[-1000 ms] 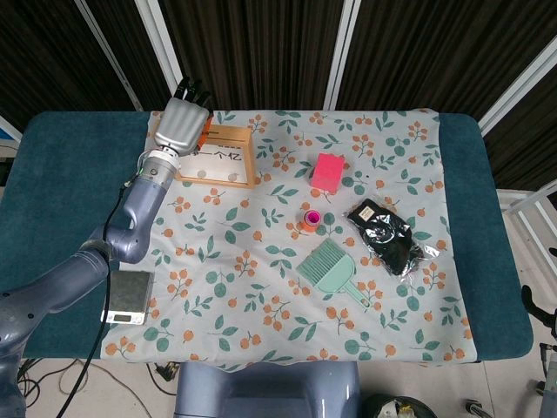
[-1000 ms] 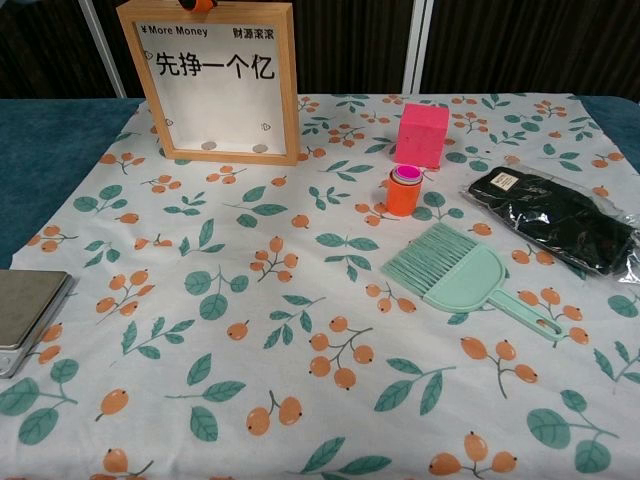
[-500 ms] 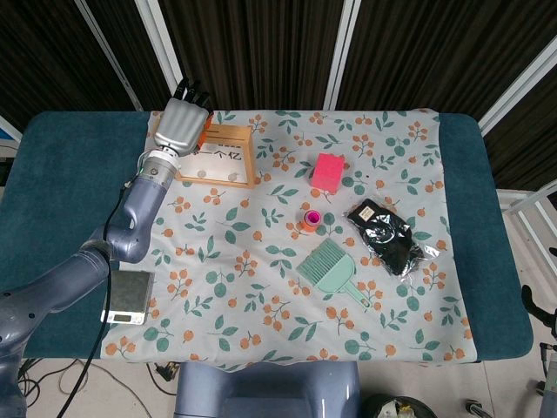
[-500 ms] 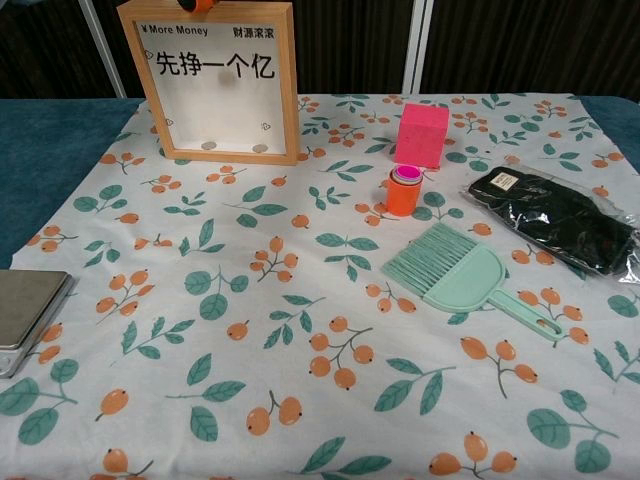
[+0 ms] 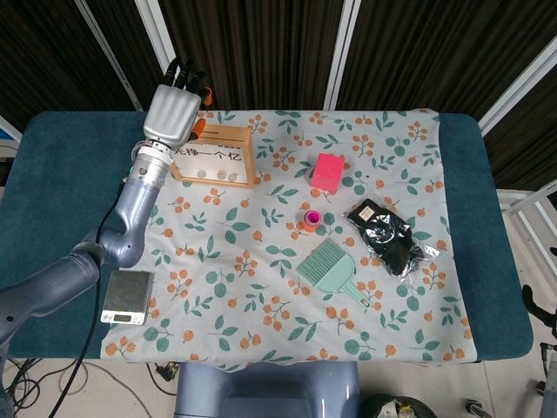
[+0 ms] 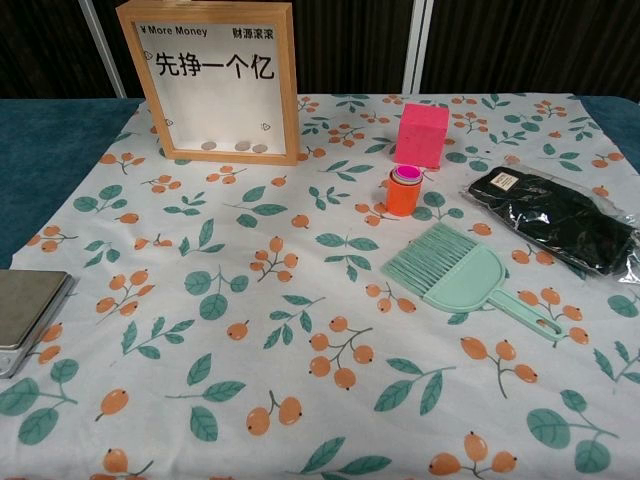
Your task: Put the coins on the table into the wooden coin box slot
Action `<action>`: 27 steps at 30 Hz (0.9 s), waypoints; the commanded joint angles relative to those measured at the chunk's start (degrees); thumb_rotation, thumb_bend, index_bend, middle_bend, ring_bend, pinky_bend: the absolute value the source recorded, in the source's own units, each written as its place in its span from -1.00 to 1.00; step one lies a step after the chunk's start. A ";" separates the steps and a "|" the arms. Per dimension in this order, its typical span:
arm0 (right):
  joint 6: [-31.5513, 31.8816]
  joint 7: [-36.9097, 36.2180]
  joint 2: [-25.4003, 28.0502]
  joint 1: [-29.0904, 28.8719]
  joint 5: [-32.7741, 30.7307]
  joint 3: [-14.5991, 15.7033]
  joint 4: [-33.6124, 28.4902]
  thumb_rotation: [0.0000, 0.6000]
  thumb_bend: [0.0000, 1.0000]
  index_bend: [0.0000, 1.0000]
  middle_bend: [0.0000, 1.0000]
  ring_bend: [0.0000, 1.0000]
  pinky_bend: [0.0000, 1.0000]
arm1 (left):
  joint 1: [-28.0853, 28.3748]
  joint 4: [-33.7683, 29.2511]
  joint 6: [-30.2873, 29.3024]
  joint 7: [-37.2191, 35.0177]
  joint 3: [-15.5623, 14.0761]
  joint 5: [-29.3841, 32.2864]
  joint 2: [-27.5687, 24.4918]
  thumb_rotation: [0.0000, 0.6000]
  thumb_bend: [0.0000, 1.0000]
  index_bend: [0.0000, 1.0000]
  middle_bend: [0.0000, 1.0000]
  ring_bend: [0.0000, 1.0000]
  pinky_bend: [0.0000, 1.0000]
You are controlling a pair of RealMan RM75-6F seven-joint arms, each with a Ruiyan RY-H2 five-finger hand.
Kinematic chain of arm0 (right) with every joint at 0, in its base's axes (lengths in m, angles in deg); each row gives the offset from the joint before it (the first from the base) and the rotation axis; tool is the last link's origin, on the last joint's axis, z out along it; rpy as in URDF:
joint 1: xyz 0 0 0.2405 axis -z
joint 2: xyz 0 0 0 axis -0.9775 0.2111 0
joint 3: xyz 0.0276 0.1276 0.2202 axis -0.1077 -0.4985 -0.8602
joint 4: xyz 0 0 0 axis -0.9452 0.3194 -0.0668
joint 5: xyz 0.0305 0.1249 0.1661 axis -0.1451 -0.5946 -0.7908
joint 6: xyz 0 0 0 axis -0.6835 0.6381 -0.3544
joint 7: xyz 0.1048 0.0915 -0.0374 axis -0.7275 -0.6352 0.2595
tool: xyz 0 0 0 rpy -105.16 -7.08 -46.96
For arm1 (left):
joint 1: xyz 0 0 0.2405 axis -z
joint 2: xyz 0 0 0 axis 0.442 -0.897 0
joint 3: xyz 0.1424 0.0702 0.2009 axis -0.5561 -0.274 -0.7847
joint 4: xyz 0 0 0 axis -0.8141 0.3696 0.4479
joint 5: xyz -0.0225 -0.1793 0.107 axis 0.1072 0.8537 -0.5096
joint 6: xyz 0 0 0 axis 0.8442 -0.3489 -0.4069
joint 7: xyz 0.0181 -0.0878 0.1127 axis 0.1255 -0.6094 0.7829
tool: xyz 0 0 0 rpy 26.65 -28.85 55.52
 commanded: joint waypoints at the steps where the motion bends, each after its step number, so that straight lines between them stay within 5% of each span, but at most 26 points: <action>1: -0.07 -0.17 0.06 -0.06 0.31 0.05 0.07 1.00 -0.21 -0.51 -0.89 -0.98 -1.00 | -8.36 -13.57 -12.34 -1.55 -0.61 -3.85 -6.12 1.00 -0.33 -0.25 -0.75 -1.00 -1.00; 10: -1.00 -1.72 1.24 -0.52 5.69 2.19 1.46 1.00 -0.21 -0.51 -0.89 -0.98 -1.00 | -26.73 -36.69 -25.99 0.46 -10.17 -5.15 -15.81 1.00 -0.33 -0.36 -0.90 -1.00 -1.00; 16: -2.48 -1.19 3.02 -1.45 11.81 5.04 3.33 1.00 -0.21 -0.51 -0.89 -1.00 -1.00 | -35.22 -41.01 -28.75 -3.08 -15.99 -6.77 -18.64 1.00 -0.35 -0.45 -0.95 -1.00 -1.00; 27: -3.55 0.58 4.17 -2.64 17.56 7.81 4.54 1.00 -0.21 -0.51 -0.89 -1.00 -1.00 | -44.51 -39.82 -32.78 -12.73 -21.75 -14.21 -19.25 1.00 -0.42 -0.55 -1.00 -1.00 -1.00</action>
